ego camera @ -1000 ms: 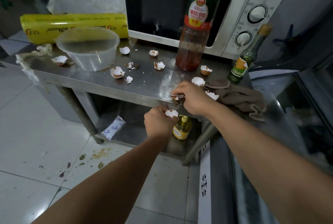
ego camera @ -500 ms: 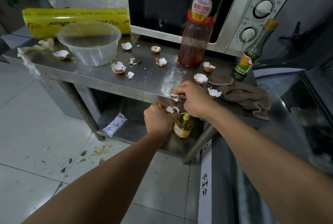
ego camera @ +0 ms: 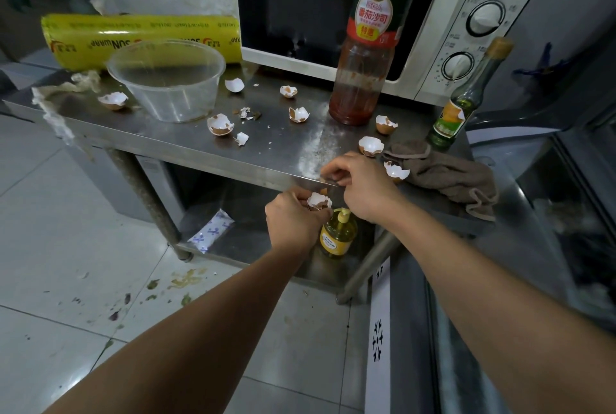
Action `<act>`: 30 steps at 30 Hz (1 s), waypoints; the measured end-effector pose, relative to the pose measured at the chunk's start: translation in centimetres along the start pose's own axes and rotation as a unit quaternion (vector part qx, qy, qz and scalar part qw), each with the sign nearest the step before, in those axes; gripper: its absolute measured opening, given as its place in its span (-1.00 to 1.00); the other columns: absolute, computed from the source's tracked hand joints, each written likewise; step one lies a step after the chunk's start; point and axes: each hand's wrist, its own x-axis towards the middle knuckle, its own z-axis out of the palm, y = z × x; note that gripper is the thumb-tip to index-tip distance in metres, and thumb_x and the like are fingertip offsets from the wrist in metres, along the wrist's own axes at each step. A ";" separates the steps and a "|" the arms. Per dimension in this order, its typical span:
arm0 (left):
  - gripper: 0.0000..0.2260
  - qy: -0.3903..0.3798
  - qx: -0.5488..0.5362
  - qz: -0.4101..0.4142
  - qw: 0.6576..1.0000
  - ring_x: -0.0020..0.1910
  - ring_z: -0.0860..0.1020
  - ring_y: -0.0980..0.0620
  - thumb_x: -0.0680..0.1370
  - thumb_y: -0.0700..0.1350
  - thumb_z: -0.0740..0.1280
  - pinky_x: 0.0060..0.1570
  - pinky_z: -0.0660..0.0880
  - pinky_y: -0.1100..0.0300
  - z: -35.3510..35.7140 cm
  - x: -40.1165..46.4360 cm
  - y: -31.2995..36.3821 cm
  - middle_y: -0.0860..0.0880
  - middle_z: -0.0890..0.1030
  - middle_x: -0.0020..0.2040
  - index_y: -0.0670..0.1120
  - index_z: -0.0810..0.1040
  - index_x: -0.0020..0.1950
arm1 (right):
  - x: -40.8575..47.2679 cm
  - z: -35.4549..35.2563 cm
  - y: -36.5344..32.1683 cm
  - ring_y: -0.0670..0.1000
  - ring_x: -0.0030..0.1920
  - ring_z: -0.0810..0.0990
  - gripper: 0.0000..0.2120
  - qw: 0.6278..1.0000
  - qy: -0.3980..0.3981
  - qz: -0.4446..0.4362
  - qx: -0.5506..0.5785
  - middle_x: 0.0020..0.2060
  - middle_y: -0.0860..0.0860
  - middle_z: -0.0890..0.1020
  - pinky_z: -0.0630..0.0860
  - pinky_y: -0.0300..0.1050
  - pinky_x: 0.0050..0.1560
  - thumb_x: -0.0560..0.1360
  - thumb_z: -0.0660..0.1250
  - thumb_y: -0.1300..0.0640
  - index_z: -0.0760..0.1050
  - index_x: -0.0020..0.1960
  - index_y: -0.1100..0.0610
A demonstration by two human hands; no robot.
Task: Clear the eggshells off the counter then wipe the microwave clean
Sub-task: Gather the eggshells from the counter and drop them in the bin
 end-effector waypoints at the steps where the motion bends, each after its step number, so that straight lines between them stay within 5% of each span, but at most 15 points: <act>1: -0.72 0.000 0.000 0.000 1.000 -0.18 0.62 0.12 0.32 -0.08 0.55 -0.13 0.56 0.26 -0.1 0.0 0.0 0.00 0.68 -0.12 -0.10 0.63 -0.02 | 0.0 -0.1 0.2 0.01 0.08 0.50 -0.52 1.000 0.011 0.006 -0.006 0.09 0.04 0.51 0.52 -0.03 0.14 0.37 0.18 0.54 0.55 0.15 0.14; 13: -0.77 -0.004 -0.008 -0.016 1.000 -0.26 0.55 0.29 0.32 -0.09 0.55 -0.28 0.43 0.45 -3.8 0.3 1.4 0.17 0.57 -0.26 0.05 0.55 -0.13 | 0.1 -1.1 -1.7 -0.04 0.15 0.48 -0.51 0.999 -0.015 0.035 0.007 0.18 0.01 0.50 0.43 -0.21 0.08 0.44 0.19 0.47 0.46 0.26 0.06; 21: -0.74 -0.051 0.027 -0.054 0.997 -0.14 0.59 0.17 0.35 -0.09 0.52 -0.13 0.54 0.32 -3.7 0.3 0.6 0.04 0.65 -0.09 -0.05 0.57 -0.01 | 1.5 -1.8 -1.1 0.05 0.09 0.50 -0.61 0.994 -0.067 0.083 -0.025 0.07 0.06 0.55 0.49 0.00 0.16 0.45 0.14 0.46 0.52 0.13 0.13; 30: -0.79 -0.038 0.013 -0.036 0.999 -0.34 0.50 0.30 0.33 -0.11 0.55 -0.42 0.35 0.54 -1.6 0.3 1.1 0.13 0.59 -0.24 -0.01 0.58 -0.12 | 0.3 -0.5 -1.4 -0.06 0.02 0.57 -0.59 0.998 -0.020 0.049 0.016 0.04 0.02 0.61 0.56 -0.09 0.09 0.44 0.17 0.48 0.60 0.07 0.09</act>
